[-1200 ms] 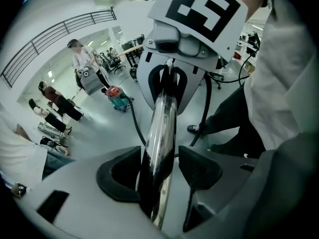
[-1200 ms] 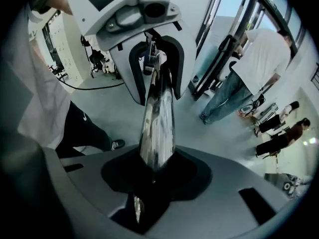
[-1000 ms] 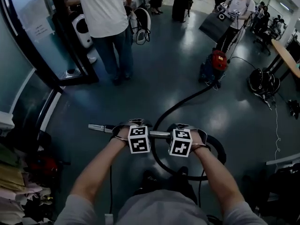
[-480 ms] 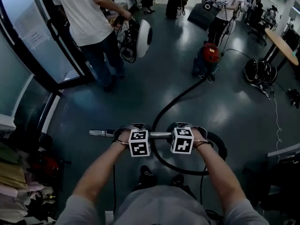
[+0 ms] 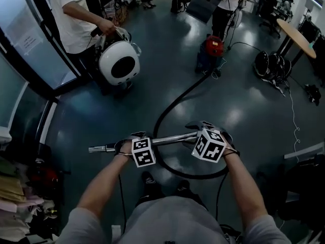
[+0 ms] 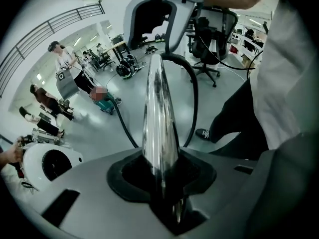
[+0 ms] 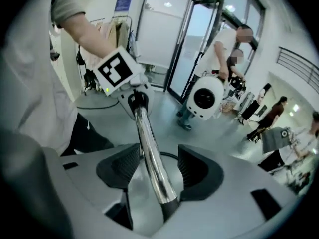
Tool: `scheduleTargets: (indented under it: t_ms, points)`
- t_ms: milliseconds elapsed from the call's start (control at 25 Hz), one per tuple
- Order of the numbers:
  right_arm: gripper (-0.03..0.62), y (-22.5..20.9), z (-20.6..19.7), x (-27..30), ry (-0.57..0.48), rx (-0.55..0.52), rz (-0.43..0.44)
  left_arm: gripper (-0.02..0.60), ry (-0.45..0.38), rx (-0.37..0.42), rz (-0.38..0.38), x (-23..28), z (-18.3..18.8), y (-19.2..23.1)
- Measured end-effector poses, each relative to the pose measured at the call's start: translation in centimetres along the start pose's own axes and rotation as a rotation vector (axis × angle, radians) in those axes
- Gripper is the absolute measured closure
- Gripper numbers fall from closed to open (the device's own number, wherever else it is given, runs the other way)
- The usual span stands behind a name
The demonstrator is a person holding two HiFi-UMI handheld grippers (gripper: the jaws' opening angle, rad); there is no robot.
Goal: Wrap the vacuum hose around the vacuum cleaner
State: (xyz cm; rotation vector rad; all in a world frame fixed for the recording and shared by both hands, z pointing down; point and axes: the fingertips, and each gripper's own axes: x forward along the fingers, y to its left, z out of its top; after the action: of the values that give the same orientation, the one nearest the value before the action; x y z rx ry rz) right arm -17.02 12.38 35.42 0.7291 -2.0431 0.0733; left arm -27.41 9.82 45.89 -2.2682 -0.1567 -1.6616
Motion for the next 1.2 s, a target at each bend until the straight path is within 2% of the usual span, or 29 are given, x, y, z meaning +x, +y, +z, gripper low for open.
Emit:
scheduleTargets:
  t_ms: [120,240,440,640,720,840,1040,1200]
  points:
    - [0.372,0.5,-0.4,-2.5,-0.165,0.215,-0.011,0.446,0.002,-0.084,0.022,0.7,0.1,-0.3]
    - [0.372,2.2,-1.4,-2.4,-0.28,0.437,0.041,0.446,-0.001,-0.157,0.043,0.9,0.6,-0.8]
    - [0.372,4.2,-2.8,-0.8,-0.351,0.654,0.094,0.446,-0.008,-0.22,0.071,1.2,2.2,-1.9]
    - [0.368,5.5,-4.8,0.6,-0.431,0.929,0.128,0.446,-0.021,-0.301,0.062,1.6,2.5,-4.5]
    - [0.315,5.9,-5.1,1.5,-0.446,1.019,0.122,0.446,-0.025,-0.33,0.054,1.6,2.0,-5.5]
    - [0.238,6.4,-4.5,3.1,-0.5,1.203,0.125,0.446,-0.037,-0.366,0.042,1.4,0.8,-6.8]
    - [0.232,6.8,-2.4,6.2,-0.619,1.52,0.109,0.446,-0.082,-0.417,0.017,0.6,-0.9,-8.9]
    - [0.232,5.9,-0.1,8.2,-0.68,1.637,0.049,0.446,-0.116,-0.415,0.006,-0.5,-2.0,-9.9]
